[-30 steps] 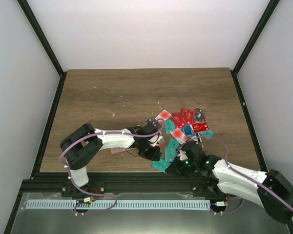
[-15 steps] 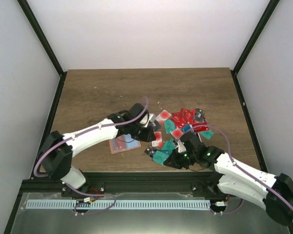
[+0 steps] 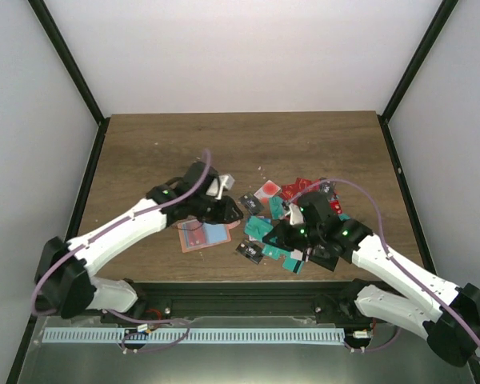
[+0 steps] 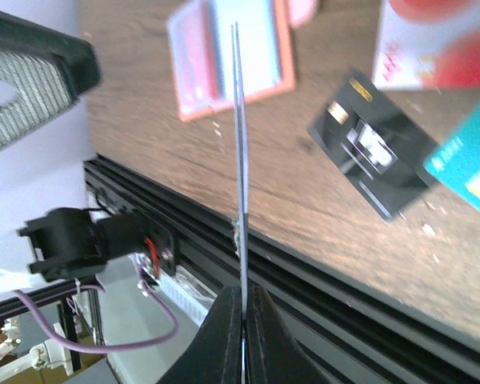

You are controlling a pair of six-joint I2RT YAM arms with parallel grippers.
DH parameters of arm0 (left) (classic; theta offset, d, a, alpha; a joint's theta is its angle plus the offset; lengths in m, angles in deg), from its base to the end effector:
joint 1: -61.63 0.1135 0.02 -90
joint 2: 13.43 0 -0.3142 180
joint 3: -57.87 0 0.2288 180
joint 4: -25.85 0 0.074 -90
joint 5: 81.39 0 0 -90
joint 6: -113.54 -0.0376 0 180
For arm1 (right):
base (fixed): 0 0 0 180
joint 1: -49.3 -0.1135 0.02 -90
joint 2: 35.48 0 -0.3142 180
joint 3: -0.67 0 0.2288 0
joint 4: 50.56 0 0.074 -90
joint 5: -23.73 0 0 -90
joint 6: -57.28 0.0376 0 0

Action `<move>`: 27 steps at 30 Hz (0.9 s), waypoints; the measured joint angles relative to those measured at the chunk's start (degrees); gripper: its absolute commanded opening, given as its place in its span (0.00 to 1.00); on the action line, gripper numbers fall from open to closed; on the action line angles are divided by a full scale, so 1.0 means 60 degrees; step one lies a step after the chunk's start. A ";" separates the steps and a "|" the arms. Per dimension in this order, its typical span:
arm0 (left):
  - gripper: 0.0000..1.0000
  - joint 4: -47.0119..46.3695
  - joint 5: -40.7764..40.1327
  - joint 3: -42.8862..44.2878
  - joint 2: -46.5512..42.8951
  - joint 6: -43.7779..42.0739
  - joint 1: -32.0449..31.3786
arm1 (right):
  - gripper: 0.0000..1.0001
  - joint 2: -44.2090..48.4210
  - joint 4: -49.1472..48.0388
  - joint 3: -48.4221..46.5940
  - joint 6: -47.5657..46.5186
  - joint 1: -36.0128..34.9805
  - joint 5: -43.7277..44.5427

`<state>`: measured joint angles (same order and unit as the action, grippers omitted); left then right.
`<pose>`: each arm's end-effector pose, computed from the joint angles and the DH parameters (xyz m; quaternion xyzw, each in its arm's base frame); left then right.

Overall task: Put the credit cards into the card holder
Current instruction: Pick up the credit card from the center of the board.

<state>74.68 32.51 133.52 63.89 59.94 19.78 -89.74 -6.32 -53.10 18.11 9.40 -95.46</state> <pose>0.1751 -0.1773 0.3297 0.1137 0.9164 -0.3598 0.1335 0.0965 0.1046 0.2914 -0.0115 0.8984 0.4284 0.0962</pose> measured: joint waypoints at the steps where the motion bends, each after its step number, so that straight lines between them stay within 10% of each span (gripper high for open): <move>1: 0.36 -0.0280 0.0175 -0.0291 -0.0415 0.0251 0.0328 | 0.01 -0.0011 -0.0200 -0.0109 -0.0073 0.0062 -0.0015; 16: 0.43 -0.4626 0.3322 -0.2626 -0.1905 0.1483 0.2597 | 0.01 -0.0076 -0.3246 -0.0375 -0.0623 0.0477 -0.2211; 27: 0.11 -0.7049 0.4459 -0.3355 -0.1945 0.2390 0.2597 | 0.01 -0.0076 -0.3701 -0.0375 -0.0623 0.0612 -0.2892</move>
<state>32.39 59.26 113.39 52.22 74.28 35.37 -90.20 -28.53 -55.36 14.37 13.07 -112.81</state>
